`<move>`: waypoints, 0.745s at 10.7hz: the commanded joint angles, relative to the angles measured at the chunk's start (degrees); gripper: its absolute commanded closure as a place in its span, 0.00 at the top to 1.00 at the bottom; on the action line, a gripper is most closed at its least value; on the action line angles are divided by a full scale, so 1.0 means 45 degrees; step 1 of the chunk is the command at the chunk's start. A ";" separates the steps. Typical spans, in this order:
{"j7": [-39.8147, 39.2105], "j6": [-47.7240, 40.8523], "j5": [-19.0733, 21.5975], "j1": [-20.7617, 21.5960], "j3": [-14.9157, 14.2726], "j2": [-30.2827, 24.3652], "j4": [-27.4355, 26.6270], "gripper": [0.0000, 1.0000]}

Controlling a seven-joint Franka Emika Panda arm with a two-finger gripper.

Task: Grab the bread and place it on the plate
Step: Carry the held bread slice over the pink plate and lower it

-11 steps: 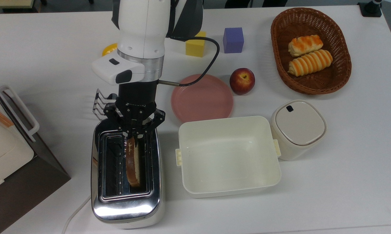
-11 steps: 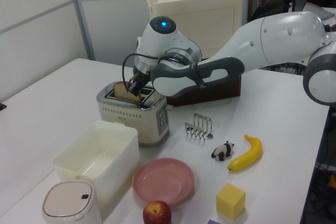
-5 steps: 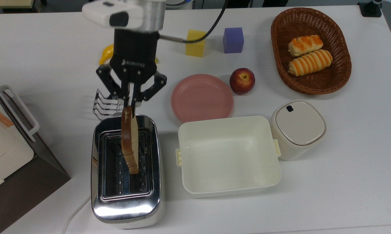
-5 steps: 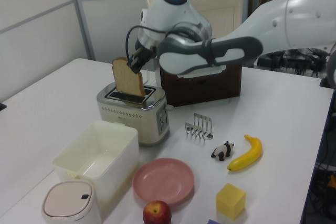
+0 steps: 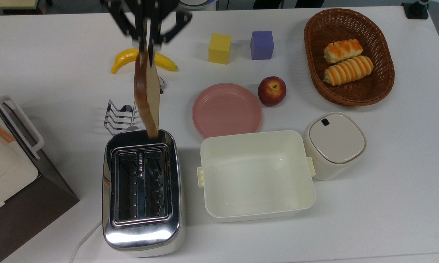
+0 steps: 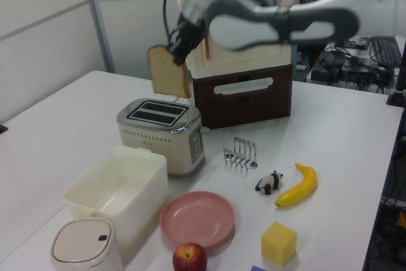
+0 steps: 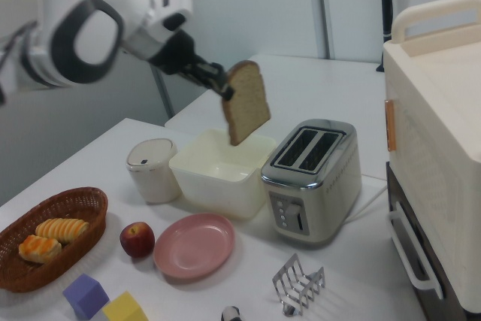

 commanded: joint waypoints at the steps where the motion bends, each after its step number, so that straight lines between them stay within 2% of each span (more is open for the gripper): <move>1: -0.0778 -0.2154 0.0833 0.0748 -0.0069 -0.1762 -0.1707 0.00; 3: -0.0798 -0.2528 0.0894 0.1314 -0.0108 -0.1978 -0.2645 0.00; 5: -0.1187 -0.3055 0.0913 0.1726 -0.0147 -0.1902 -0.2980 0.00; 8: -0.1540 -0.3234 0.0933 0.1942 -0.0148 -0.1745 -0.3857 0.00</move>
